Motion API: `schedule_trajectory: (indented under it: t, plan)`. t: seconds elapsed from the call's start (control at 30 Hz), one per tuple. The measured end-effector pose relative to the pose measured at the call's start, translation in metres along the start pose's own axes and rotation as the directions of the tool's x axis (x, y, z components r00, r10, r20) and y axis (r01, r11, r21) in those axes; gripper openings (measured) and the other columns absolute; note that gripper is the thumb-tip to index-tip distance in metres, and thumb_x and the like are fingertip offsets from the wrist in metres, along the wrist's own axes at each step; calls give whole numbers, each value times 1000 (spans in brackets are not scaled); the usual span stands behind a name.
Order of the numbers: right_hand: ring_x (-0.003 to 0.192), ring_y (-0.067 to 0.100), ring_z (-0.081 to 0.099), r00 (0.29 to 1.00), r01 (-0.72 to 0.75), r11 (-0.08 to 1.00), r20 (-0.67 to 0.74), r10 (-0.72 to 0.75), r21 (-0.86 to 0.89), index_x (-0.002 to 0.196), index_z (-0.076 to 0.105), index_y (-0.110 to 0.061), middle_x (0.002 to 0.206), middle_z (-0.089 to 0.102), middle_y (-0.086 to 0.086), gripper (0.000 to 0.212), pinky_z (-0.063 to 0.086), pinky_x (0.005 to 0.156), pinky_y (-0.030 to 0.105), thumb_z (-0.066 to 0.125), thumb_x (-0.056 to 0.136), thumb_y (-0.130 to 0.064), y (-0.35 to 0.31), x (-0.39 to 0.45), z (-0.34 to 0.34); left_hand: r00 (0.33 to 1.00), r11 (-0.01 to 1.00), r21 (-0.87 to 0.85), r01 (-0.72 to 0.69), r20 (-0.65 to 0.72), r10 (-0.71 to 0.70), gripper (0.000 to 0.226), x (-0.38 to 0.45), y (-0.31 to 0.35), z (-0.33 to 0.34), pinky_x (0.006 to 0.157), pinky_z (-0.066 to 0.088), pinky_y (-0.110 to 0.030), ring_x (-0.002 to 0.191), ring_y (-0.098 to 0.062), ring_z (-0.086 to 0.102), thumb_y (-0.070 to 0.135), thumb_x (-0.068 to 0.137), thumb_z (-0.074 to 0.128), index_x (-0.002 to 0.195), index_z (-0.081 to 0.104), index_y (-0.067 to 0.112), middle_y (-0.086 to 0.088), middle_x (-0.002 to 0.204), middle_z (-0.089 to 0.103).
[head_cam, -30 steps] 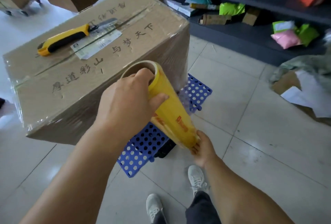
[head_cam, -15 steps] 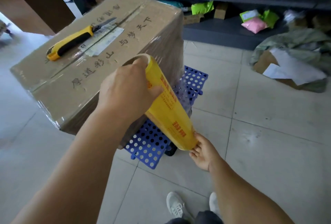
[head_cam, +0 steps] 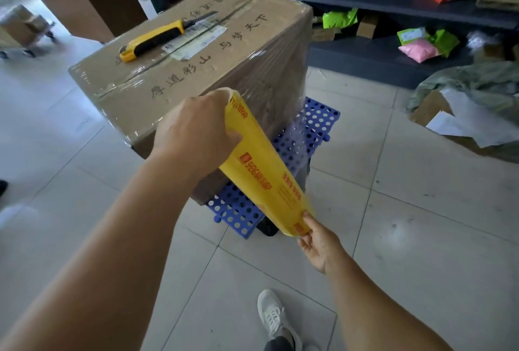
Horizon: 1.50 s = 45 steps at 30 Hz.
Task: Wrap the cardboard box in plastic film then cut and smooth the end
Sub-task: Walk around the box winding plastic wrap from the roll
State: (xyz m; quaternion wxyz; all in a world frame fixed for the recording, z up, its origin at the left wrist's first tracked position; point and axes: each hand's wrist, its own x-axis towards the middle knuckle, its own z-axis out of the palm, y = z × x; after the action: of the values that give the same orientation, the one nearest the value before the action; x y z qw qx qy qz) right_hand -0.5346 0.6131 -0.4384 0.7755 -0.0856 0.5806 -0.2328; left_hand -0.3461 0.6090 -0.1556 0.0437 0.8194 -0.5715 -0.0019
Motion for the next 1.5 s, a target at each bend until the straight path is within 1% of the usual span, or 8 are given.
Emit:
schedule_trajectory:
  t: [0.13,0.23,0.33,0.47,0.6,0.83,1.23,1.5]
  plan:
    - [64,14,49,1000,10,1000,-3,-10,-10,125,56,-11,101,66,7,47,41,63,23,61,90,-42,5,-10,-6,997,999,34,26,-67,-24,35,-18,7,-10,45,31,-26,51,-12,41,53,81,62,91,49,22,7,56,45]
    - [102,19,61,998,-24,999,58,26,-36,125,55,-10,124,62,8,40,42,83,26,63,90,-29,18,-20,-7,1000,1000,-17,-15,-6,15,34,-28,4,-11,51,38,-30,60,-17,47,38,80,68,105,51,23,5,67,48]
    - [91,15,58,1000,-7,997,22,9,-79,127,56,-9,117,64,5,49,42,79,24,69,85,-32,31,-21,-8,999,999,-26,-25,34,25,36,-36,-6,-15,60,47,-37,73,-25,52,22,80,70,112,52,22,-1,79,53]
    - [75,17,52,1000,-3,996,-15,2,-84,116,58,-12,103,63,7,47,41,66,25,64,85,-47,37,-25,-7,998,998,-26,55,-4,-55,37,-44,-17,-19,61,44,-34,76,-24,53,44,78,70,103,58,19,-2,83,57]
    - [103,24,60,998,-46,997,44,48,-55,126,53,-15,123,61,7,47,48,83,30,62,89,-41,51,-33,-1,998,998,-7,65,18,-65,40,-55,-27,-13,54,38,-30,69,-22,52,57,78,63,93,53,20,2,73,52]
    - [89,20,57,995,2,992,-97,-15,-129,125,54,-12,120,61,9,60,42,59,24,68,81,-51,82,-40,16,992,994,-99,-39,116,50,48,-72,-71,-16,51,36,-28,65,-17,48,22,81,67,126,50,21,1,85,56]
    - [63,13,46,1000,-9,995,-25,7,-104,118,61,-17,98,66,5,48,29,51,22,52,90,-55,152,-45,93,970,965,-181,-188,122,212,53,-74,-151,-26,61,50,-33,73,-18,56,35,78,70,124,45,29,5,92,58]
    - [90,18,56,998,29,998,-60,-26,51,126,56,-24,123,63,5,52,35,58,23,52,89,-59,185,-40,144,920,918,-119,-379,54,388,40,-74,-189,-25,65,53,-40,75,-22,57,42,77,70,104,51,18,1,88,59]
